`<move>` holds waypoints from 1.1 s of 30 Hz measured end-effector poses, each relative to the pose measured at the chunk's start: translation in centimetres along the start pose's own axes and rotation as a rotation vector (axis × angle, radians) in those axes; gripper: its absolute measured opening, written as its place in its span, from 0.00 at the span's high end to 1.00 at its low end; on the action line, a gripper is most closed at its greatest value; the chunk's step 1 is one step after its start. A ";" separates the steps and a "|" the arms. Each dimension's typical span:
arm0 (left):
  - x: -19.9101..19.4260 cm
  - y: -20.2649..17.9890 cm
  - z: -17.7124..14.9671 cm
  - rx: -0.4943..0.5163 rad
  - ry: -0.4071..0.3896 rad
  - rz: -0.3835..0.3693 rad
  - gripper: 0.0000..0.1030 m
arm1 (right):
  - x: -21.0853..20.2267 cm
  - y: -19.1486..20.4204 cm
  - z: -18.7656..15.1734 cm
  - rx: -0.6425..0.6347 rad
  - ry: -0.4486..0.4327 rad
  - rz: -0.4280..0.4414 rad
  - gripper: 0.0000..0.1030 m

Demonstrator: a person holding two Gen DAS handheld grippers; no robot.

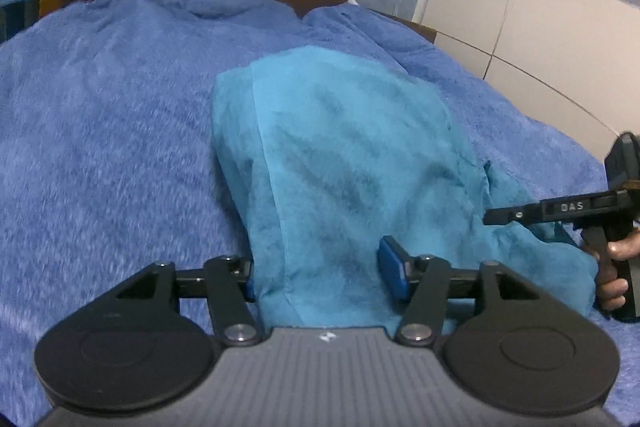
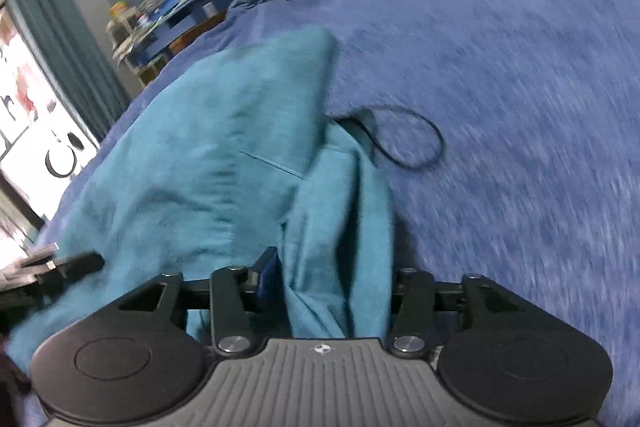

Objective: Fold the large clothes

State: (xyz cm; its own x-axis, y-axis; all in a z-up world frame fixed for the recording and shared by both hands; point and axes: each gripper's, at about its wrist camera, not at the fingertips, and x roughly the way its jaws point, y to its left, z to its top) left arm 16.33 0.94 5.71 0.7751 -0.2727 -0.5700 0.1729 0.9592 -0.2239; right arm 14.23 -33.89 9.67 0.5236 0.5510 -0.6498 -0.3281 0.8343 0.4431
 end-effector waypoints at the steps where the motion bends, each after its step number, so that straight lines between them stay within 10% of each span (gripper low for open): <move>1: -0.2 0.1 0.0 -0.001 0.001 -0.001 0.47 | -0.4 -0.3 -0.2 0.017 0.002 0.003 0.51; 14: -9.3 -2.9 0.5 0.072 -0.152 0.003 0.46 | -10.2 1.4 0.7 -0.031 -0.134 0.080 0.65; 23: -6.3 -8.5 -2.3 0.246 0.064 -0.002 0.53 | -7.6 8.3 -2.6 -0.354 0.083 0.078 0.81; 33: -6.8 -8.8 -4.9 0.282 0.058 0.007 0.53 | -7.4 8.1 -6.8 -0.406 0.126 0.035 0.85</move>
State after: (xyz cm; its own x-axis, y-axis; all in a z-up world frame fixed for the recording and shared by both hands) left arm 6.60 -6.01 7.67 0.7420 -0.2616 -0.6173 0.3357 0.9420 0.0043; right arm 2.36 -31.03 13.85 0.4148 0.5561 -0.7202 -0.6401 0.7409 0.2034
